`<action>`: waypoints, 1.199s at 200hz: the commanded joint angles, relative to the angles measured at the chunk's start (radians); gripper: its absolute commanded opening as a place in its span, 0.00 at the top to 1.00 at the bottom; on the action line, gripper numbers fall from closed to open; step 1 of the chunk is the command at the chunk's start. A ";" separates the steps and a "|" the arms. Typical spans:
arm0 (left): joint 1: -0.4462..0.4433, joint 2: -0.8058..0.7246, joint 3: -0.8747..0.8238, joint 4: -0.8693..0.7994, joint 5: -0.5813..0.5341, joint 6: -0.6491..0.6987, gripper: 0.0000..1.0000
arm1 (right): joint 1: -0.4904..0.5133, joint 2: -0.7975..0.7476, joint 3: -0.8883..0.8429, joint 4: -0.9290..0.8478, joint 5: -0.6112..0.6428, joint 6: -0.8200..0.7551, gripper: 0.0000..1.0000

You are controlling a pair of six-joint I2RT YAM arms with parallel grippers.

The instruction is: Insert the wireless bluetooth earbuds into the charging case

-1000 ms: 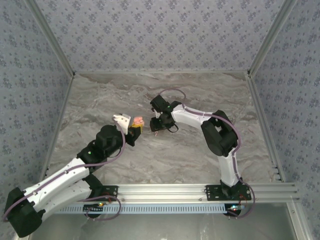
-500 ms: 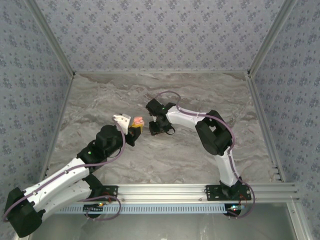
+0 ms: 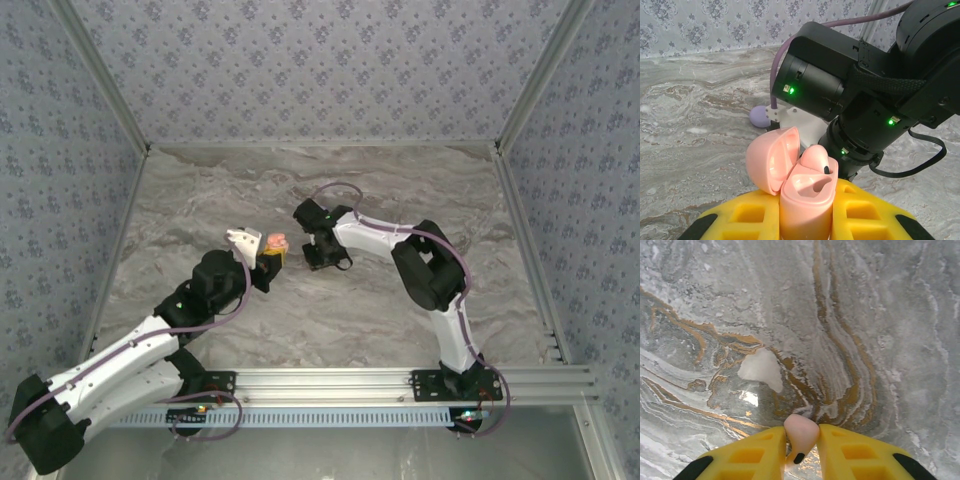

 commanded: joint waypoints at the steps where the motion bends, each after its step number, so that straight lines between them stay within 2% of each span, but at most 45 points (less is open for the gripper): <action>1: 0.005 0.006 0.024 0.017 -0.006 0.003 0.79 | -0.022 -0.034 -0.037 -0.046 0.030 -0.033 0.76; 56: 0.004 0.020 0.027 0.028 0.002 0.001 0.79 | -0.048 -0.071 -0.086 -0.061 0.061 -0.057 0.82; 106: 0.004 0.034 0.035 0.034 0.012 0.000 0.79 | -0.075 -0.122 -0.156 -0.060 0.083 -0.059 0.83; 123: 0.004 0.037 0.037 0.034 0.016 0.000 0.79 | -0.084 -0.132 -0.170 -0.059 0.079 -0.062 0.80; 181: 0.004 0.056 0.044 0.039 0.023 0.001 0.79 | -0.091 -0.173 -0.153 -0.031 0.018 -0.036 0.58; 240: 0.004 0.067 0.044 0.043 0.029 0.003 0.79 | -0.091 -0.168 -0.135 0.001 0.021 0.108 0.55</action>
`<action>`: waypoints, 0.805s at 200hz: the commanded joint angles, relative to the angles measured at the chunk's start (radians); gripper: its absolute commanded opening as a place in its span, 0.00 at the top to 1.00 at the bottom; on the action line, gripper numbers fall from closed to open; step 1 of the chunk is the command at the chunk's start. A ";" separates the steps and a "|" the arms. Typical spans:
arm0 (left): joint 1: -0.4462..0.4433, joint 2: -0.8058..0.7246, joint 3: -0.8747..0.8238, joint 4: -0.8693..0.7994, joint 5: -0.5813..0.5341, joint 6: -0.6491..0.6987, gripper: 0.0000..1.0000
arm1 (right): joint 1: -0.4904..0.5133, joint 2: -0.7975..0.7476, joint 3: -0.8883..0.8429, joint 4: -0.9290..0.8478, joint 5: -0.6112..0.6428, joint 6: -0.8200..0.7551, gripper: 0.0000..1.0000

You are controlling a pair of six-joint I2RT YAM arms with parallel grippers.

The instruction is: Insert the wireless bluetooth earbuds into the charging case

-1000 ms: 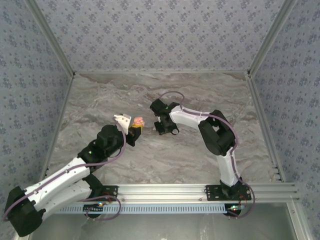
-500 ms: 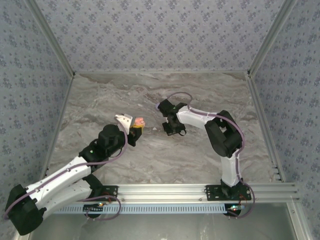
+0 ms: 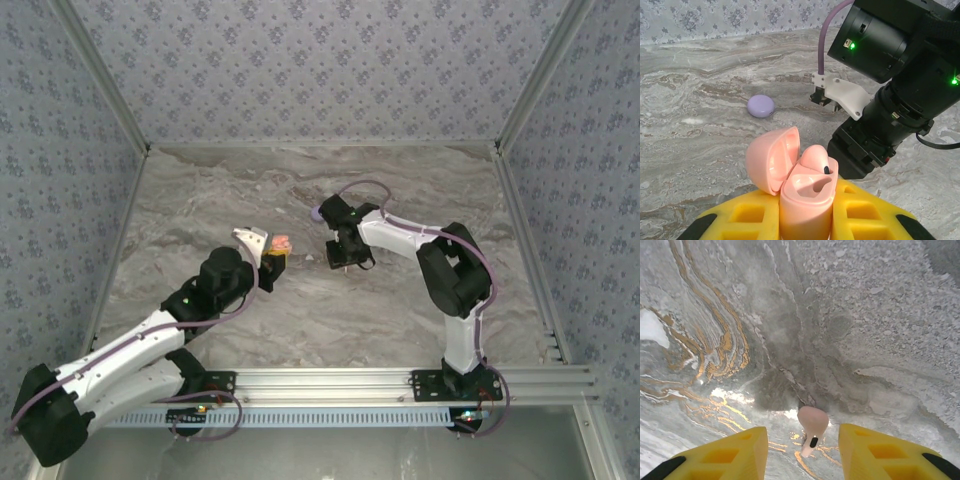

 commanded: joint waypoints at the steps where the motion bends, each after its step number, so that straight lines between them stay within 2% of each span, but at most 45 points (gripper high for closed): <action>1: 0.005 0.001 0.037 0.032 0.018 0.003 0.79 | -0.003 -0.020 0.022 0.009 -0.003 0.089 0.55; 46: 0.005 0.003 0.037 0.040 0.022 0.000 0.79 | 0.003 0.004 0.046 -0.019 0.056 0.157 0.56; 161: 0.005 0.011 0.038 0.046 0.031 -0.001 0.79 | 0.009 0.073 0.097 -0.073 0.089 0.174 0.59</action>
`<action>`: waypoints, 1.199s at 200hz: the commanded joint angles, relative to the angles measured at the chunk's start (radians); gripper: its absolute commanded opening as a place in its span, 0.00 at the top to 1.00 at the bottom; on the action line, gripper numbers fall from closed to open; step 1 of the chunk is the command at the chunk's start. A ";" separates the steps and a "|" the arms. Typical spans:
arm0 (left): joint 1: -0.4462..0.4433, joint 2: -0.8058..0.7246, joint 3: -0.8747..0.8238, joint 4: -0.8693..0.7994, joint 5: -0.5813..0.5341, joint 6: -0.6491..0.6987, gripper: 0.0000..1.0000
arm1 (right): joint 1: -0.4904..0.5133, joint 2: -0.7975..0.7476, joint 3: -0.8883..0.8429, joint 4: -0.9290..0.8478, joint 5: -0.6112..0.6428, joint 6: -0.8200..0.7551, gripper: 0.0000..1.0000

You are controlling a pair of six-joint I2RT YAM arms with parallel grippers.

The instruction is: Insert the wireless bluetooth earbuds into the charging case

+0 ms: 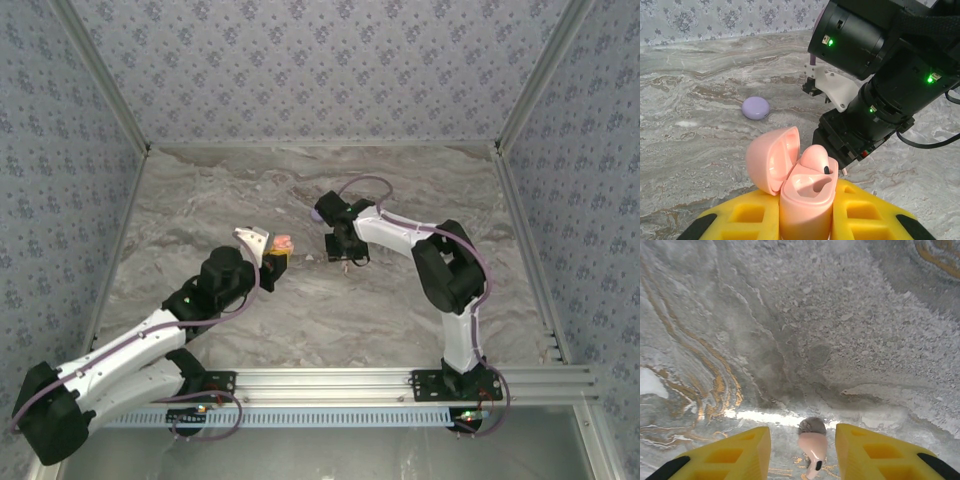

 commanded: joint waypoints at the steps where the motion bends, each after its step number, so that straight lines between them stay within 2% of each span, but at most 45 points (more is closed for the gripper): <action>1: 0.004 -0.001 0.038 0.028 0.014 -0.002 0.79 | 0.006 0.024 0.028 -0.043 0.031 0.022 0.59; 240: 0.004 0.003 0.035 0.035 0.019 -0.007 0.78 | 0.024 0.060 0.038 -0.066 0.048 0.035 0.67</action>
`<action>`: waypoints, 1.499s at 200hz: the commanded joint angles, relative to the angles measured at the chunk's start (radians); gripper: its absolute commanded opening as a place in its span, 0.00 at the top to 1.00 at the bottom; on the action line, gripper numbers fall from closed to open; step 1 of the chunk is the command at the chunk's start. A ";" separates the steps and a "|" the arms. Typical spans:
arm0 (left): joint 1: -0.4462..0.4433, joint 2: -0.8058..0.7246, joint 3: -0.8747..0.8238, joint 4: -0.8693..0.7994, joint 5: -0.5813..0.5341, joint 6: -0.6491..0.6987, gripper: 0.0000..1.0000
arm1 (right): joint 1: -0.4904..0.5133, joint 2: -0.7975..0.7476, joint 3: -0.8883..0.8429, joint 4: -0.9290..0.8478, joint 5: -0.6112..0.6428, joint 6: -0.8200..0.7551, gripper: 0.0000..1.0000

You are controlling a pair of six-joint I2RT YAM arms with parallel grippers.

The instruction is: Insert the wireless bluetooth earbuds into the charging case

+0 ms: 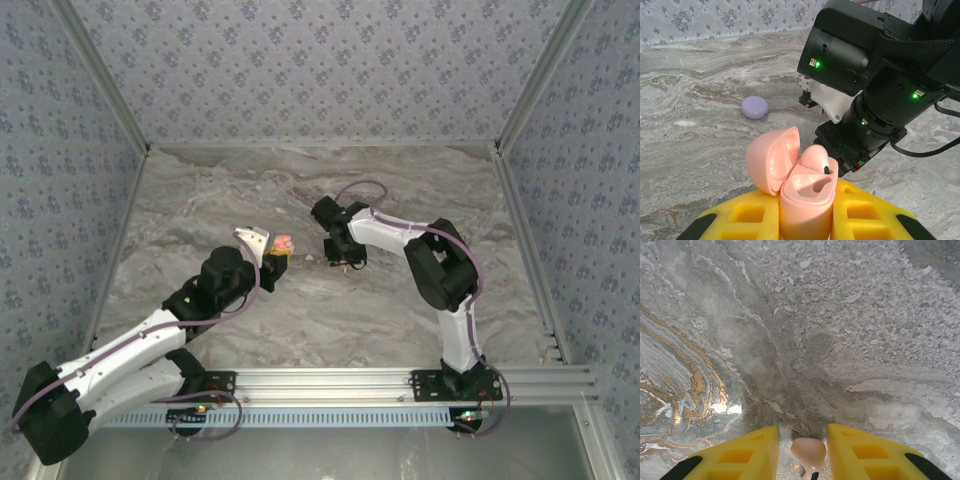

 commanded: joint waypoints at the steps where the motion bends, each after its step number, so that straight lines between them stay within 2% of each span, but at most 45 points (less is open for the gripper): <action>1: 0.004 0.003 0.035 0.034 0.017 -0.006 0.78 | 0.007 0.021 0.026 -0.042 0.030 0.022 0.67; 78: 0.004 0.000 0.034 0.035 0.020 -0.007 0.78 | 0.007 0.029 0.012 -0.035 0.028 0.035 0.66; 162: 0.004 -0.003 0.029 0.035 0.021 -0.009 0.79 | 0.006 0.037 -0.008 -0.016 0.024 0.045 0.77; 205: 0.004 0.010 0.020 0.045 0.033 -0.015 0.79 | 0.004 -0.012 -0.039 0.028 0.024 0.019 0.77; 300: 0.004 0.212 -0.018 0.227 0.119 -0.092 0.78 | -0.025 -0.193 -0.177 0.210 0.019 -0.057 0.79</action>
